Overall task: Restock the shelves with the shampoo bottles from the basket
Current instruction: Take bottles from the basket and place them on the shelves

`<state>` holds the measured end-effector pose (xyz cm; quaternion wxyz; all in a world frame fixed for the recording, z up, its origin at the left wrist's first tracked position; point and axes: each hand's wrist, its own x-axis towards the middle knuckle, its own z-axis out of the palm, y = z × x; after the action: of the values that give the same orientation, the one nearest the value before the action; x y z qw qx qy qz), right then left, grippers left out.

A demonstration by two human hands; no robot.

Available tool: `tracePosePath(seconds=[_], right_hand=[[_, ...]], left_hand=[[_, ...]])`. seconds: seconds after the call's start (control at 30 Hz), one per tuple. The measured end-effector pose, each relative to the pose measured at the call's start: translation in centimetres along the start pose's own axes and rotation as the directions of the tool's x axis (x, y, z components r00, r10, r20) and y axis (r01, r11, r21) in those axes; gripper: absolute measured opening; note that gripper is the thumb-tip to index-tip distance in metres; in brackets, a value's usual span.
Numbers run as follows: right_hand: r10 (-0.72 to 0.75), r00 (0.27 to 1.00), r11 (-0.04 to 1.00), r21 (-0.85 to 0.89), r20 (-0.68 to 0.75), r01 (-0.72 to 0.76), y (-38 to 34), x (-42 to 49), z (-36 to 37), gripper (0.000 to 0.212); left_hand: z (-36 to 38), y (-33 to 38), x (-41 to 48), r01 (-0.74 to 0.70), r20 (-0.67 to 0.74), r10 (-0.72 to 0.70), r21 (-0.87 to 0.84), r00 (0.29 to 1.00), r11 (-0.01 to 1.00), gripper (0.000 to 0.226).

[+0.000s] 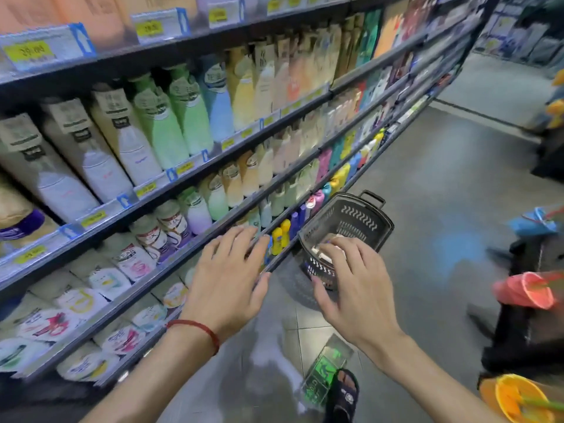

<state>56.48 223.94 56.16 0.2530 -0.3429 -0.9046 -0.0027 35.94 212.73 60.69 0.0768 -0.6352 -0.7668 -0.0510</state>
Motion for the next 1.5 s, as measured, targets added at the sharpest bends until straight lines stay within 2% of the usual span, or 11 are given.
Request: tracePosePath(seconds=[0.23, 0.5, 0.73, 1.0, 1.3, 1.4, 1.5], right_hand=[[0.069, 0.998, 0.997, -0.034, 0.001, -0.069, 14.4, 1.0, 0.5, 0.050], [0.109, 0.977, 0.990, -0.106, 0.186, -0.090, 30.5, 3.7, 1.5, 0.053], [0.058, 0.969, 0.994, -0.100, 0.240, -0.035, 39.1, 10.8, 6.6, 0.051], [-0.036, 0.945, 0.993, -0.094, 0.325, 0.070, 46.0, 21.6, 14.0, 0.048], [-0.278, 0.832, 0.957, 0.061, 0.479, 0.284, 53.6, 31.3, 23.4, 0.050], [-0.400, 0.751, 0.913, 0.162, 0.526, 0.373, 56.2, 33.9, 26.6, 0.048], [-0.521, 0.644, 0.843, 0.222, 0.560, 0.489, 58.4, 35.6, 29.4, 0.047]], left_hand=[[4.4, 9.6, 10.6, -0.025, 0.081, 0.025, 0.009, 0.996, 1.000, 0.058], [8.5, 19.6, 22.1, -0.009, 0.197, 0.019, -0.054, 0.980, 0.999, 0.053], [14.8, 19.9, 31.8, 0.051, 0.216, -0.030, -0.092, 0.976, 0.994, 0.052], [22.1, 17.4, 44.5, 0.101, 0.277, -0.087, -0.037, 0.957, 0.994, 0.064], [29.1, 17.0, 50.8, 0.355, 0.282, -0.361, 0.073, 0.889, 0.932, 0.060], [31.0, 18.7, 52.3, 0.459, 0.330, -0.458, 0.080, 0.825, 0.885, 0.064], [32.9, 21.0, 53.7, 0.582, 0.377, -0.566, 0.086, 0.733, 0.809, 0.067]])
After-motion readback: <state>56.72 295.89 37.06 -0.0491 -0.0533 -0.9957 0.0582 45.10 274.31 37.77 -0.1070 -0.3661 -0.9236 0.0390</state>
